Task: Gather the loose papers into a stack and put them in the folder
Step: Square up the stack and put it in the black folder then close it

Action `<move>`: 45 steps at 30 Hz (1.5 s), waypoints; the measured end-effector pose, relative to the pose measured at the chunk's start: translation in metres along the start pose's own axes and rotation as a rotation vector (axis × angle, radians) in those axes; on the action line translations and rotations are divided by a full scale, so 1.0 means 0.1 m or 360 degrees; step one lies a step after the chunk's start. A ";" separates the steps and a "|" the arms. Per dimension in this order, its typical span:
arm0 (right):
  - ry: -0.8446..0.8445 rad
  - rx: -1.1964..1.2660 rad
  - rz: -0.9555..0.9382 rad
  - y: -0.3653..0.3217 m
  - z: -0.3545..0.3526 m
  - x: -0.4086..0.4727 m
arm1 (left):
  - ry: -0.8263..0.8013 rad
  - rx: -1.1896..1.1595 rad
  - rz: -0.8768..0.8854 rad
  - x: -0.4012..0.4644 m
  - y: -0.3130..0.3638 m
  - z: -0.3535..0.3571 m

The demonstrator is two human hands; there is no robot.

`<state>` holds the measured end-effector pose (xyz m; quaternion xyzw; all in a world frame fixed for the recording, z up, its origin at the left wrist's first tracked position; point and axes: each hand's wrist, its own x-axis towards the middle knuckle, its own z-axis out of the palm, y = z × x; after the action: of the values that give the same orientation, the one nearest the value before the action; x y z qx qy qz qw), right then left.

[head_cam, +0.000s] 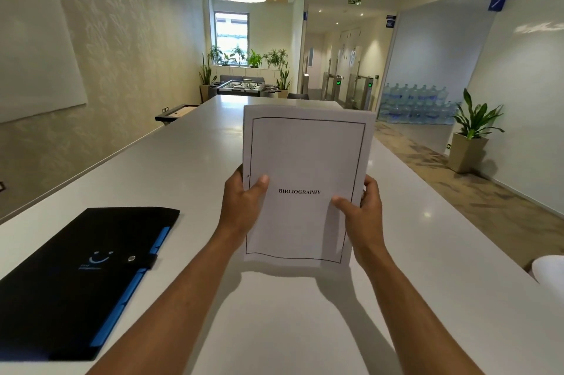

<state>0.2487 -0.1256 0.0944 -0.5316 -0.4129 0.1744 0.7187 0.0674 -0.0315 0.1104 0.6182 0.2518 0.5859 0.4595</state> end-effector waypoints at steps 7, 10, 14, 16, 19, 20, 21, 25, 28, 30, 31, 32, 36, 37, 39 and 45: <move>-0.0024 0.0042 -0.0128 -0.06 -0.03 -0.02 | -0.0018 -0.0016 0.0027 0.00 0.06 -0.02; -0.0084 0.0102 0.0008 0.08 -0.10 -0.08 | -0.0036 -0.0008 -0.0075 -0.11 -0.11 -0.07; -0.0120 0.0044 0.0104 0.27 -0.12 -0.18 | -0.0003 -0.0038 -0.0247 -0.26 -0.31 -0.09; -0.0093 0.0049 0.0086 0.28 -0.11 -0.20 | 0.0017 -0.0019 -0.0248 -0.27 -0.32 -0.07; -0.0013 0.0080 0.0045 0.29 -0.11 -0.22 | 0.0027 0.0009 -0.0238 -0.29 -0.32 -0.05; -0.0001 0.0067 0.0028 0.30 -0.11 -0.24 | 0.0040 0.0017 -0.0238 -0.30 -0.33 -0.05; -0.0003 0.0034 0.0010 0.32 -0.11 -0.26 | 0.0051 0.0023 -0.0237 -0.32 -0.34 -0.05; -0.0028 -0.0088 -0.0020 0.42 -0.09 -0.38 | 0.0070 0.0059 -0.0232 -0.43 -0.43 -0.03; -0.0018 -0.0138 -0.0042 0.43 -0.08 -0.37 | 0.0115 0.0154 -0.0202 -0.43 -0.47 -0.01; -0.0067 -0.0203 -0.0022 0.42 -0.08 -0.34 | 0.0104 0.0252 -0.0183 -0.38 -0.46 -0.03; -0.0098 -0.0243 0.0011 0.42 -0.08 -0.32 | 0.0087 0.0298 -0.0184 -0.35 -0.47 -0.04; -0.0126 -0.0279 0.0057 0.41 -0.09 -0.29 | 0.0070 0.0339 -0.0196 -0.33 -0.47 -0.06; -0.0205 -0.0400 0.0311 0.47 -0.11 -0.23 | 0.0073 0.0472 -0.0399 -0.29 -0.56 -0.10; -0.0229 -0.0420 0.0365 0.50 -0.11 -0.23 | 0.0061 0.0518 -0.0475 -0.29 -0.60 -0.11; -0.0277 -0.0468 0.0465 0.58 -0.10 -0.26 | 0.0014 0.0630 -0.0643 -0.29 -0.68 -0.13; -0.0461 -0.0807 0.0715 0.75 -0.04 -0.33 | -0.0174 0.1004 -0.0869 -0.40 -0.83 -0.21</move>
<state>0.2462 -0.1229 0.0127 -0.7400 -0.4135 0.2934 0.4419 0.0586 -0.0219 0.0164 0.6693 0.5487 0.3031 0.3988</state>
